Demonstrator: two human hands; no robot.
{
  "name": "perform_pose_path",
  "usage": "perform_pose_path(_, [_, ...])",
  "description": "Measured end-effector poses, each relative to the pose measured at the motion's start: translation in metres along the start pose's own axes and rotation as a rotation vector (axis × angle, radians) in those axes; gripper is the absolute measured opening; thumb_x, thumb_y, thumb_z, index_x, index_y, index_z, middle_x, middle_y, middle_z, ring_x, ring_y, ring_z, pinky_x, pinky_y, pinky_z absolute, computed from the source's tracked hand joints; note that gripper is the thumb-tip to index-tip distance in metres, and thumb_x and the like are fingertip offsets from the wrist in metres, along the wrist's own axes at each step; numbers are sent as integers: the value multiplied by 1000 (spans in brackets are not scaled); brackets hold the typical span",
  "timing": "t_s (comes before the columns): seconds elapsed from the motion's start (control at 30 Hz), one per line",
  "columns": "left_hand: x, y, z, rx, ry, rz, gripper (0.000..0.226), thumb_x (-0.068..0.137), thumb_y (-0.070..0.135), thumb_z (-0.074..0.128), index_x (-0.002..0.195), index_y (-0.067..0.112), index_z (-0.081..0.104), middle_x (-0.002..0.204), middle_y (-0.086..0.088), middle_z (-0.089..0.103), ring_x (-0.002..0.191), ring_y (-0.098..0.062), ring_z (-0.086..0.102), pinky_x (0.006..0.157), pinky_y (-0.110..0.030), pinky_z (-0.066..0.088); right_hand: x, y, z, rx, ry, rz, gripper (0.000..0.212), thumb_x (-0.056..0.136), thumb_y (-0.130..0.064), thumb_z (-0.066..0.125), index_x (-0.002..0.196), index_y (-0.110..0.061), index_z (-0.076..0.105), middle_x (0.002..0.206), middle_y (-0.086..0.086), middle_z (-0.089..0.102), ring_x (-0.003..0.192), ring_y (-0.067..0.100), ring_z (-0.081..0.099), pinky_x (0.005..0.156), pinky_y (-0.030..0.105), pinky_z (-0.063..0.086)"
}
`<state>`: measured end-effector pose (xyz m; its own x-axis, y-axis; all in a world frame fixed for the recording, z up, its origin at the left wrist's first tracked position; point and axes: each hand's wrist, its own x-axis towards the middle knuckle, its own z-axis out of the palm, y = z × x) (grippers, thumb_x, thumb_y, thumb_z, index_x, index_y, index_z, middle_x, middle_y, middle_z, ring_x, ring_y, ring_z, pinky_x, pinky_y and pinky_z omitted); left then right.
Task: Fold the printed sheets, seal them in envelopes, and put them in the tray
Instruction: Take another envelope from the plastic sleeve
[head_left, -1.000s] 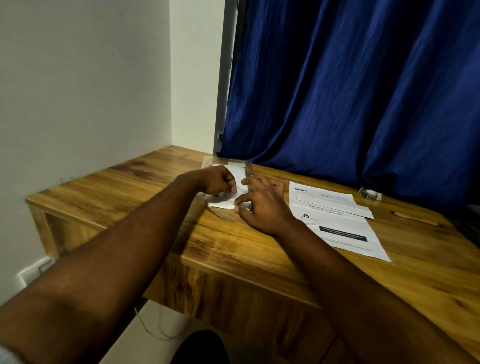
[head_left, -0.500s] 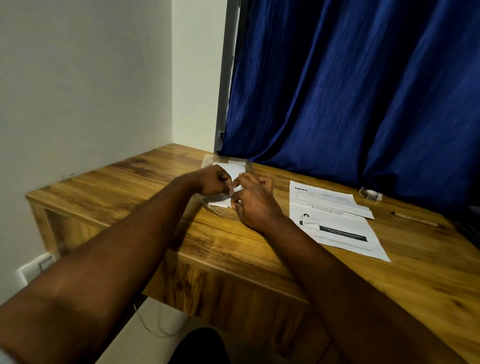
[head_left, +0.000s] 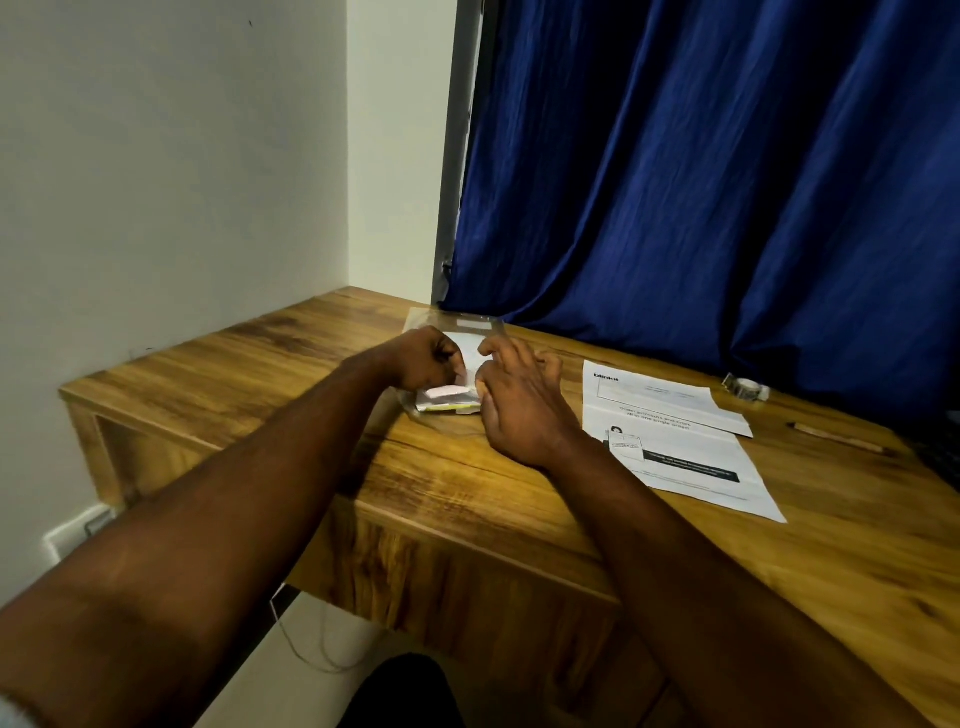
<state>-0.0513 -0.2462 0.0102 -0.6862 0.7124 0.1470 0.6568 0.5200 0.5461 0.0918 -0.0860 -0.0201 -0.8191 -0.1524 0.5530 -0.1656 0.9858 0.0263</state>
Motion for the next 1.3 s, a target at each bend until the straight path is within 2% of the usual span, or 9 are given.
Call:
perform_pose_path(0.2, [-3,6,-6,-26,-64,-16,18,100,10,65,100,19,81,99,6,77,87,-6,66,77,-19,50,0,1,-17,33,28,48,51,100,-32,38,146,-14,50,151,8,46,140,23,40,110,48,33])
perform_pose_path(0.5, [-18,24,-12,21,-103,-89,38,101,14,68,138,8,60,132,-4,58,116,-23,54,105,-39,46,-4,-9,-40,225,339,48,22,104,-22,37,113,-12,55,110,4,53,99,18,48,85,39,44])
perform_pose_path(0.6, [-18,21,-10,1,-98,-87,36,102,16,67,136,8,62,136,-16,62,120,-27,58,110,-43,48,-5,-8,-49,274,471,60,18,108,-19,38,107,-12,54,103,2,52,94,20,49,82,39,43])
perform_pose_path(0.73, [-22,29,-11,28,-110,-96,36,103,24,65,136,10,64,132,-9,62,122,-28,58,110,-45,49,-3,-2,-61,313,661,95,14,107,-12,42,105,-8,55,99,7,55,90,22,51,80,36,42])
perform_pose_path(0.87, [-18,22,-8,43,-128,-151,30,104,17,64,131,5,68,130,-13,68,119,-33,63,105,-45,52,5,6,-77,441,889,262,23,109,-16,38,106,-3,56,94,4,56,81,12,51,73,16,39])
perform_pose_path(1.0, [-23,41,-3,-224,-34,-273,40,109,26,54,144,8,54,134,-13,56,126,-34,54,111,-46,45,16,21,-91,506,1045,434,29,110,-21,35,108,-1,55,91,2,57,74,5,51,66,12,37])
perform_pose_path(1.1, [-17,55,-2,-292,59,-271,35,109,25,54,138,5,58,128,-14,61,110,-25,57,93,-36,47,18,37,-100,502,1110,536,29,111,-18,35,111,2,57,92,2,57,74,-5,50,63,8,36])
perform_pose_path(1.23, [-18,73,-16,-574,66,-236,80,89,85,46,127,19,67,120,-6,75,110,-27,71,102,-43,53,14,65,-105,504,1125,725,35,110,-22,32,120,1,57,100,4,60,77,4,54,61,8,38])
perform_pose_path(1.3, [-17,81,-25,-834,-11,-175,81,88,88,39,120,18,67,109,-7,80,115,-32,71,106,-47,53,12,83,-108,563,1118,874,35,111,-21,31,126,-1,56,111,11,66,89,17,60,68,21,43])
